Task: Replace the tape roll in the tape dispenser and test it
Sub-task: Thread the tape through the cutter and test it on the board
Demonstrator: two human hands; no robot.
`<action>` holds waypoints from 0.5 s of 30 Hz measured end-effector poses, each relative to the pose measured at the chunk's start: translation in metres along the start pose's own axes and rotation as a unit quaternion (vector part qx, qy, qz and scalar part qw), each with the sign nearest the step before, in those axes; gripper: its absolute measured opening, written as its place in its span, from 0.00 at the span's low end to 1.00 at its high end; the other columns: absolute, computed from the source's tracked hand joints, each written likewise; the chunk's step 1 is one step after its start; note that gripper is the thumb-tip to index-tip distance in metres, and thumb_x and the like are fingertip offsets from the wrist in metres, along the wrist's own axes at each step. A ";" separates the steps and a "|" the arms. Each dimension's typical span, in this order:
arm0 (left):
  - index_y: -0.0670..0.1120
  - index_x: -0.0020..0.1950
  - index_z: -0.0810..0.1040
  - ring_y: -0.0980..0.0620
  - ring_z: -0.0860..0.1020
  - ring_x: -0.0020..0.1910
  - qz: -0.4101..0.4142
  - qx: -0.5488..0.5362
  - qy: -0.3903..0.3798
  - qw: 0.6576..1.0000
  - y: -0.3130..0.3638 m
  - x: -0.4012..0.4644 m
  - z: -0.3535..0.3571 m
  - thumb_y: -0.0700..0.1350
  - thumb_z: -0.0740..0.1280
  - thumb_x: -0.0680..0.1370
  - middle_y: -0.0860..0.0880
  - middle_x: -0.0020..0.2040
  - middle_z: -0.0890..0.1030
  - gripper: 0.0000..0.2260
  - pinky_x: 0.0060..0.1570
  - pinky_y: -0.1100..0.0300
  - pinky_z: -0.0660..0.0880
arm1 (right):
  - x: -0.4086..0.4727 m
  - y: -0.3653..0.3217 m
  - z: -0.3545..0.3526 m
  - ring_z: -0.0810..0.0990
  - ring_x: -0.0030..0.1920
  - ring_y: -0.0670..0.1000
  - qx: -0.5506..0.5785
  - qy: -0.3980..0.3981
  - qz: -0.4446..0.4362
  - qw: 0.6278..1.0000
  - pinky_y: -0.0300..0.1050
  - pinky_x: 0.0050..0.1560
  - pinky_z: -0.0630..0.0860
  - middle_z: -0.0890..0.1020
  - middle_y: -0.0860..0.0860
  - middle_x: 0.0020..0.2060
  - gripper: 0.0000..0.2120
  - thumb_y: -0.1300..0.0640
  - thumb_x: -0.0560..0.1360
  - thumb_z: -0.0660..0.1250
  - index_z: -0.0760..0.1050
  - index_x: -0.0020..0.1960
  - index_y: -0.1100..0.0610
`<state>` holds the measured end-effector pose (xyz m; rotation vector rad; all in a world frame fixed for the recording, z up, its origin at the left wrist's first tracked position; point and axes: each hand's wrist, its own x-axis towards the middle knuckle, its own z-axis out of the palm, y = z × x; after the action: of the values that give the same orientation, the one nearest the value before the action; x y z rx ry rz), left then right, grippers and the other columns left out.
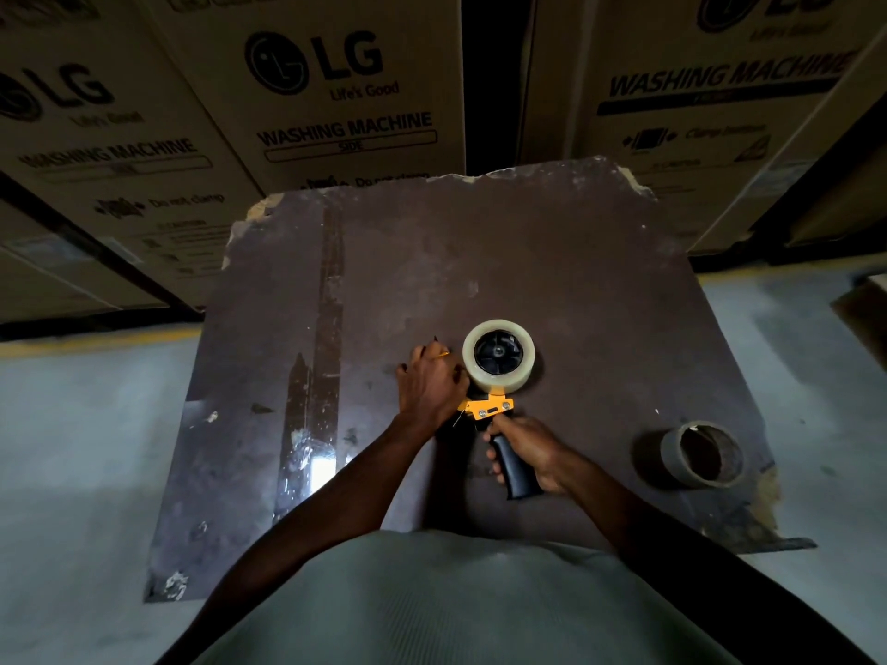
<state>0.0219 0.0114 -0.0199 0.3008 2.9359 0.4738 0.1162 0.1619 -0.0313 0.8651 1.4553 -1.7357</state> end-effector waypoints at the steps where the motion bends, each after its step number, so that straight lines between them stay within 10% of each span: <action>1: 0.49 0.50 0.81 0.44 0.72 0.58 0.013 -0.014 -0.004 1.000 -0.003 0.002 0.002 0.50 0.63 0.74 0.48 0.56 0.77 0.11 0.55 0.48 0.73 | 0.000 0.000 0.000 0.75 0.25 0.52 0.002 0.002 0.000 1.000 0.41 0.27 0.73 0.77 0.53 0.28 0.11 0.52 0.80 0.61 0.74 0.44 0.57; 15: 0.53 0.48 0.84 0.39 0.59 0.70 0.185 -0.040 0.066 0.980 -0.028 -0.021 0.006 0.51 0.68 0.76 0.50 0.72 0.65 0.06 0.64 0.44 0.63 | -0.004 0.003 0.016 0.73 0.25 0.53 0.060 0.028 0.000 0.998 0.42 0.27 0.73 0.77 0.54 0.28 0.08 0.57 0.75 0.65 0.75 0.37 0.57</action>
<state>0.0387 -0.0178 -0.0320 0.8441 2.9805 0.6819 0.1199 0.1463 -0.0269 0.9842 1.3970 -1.8275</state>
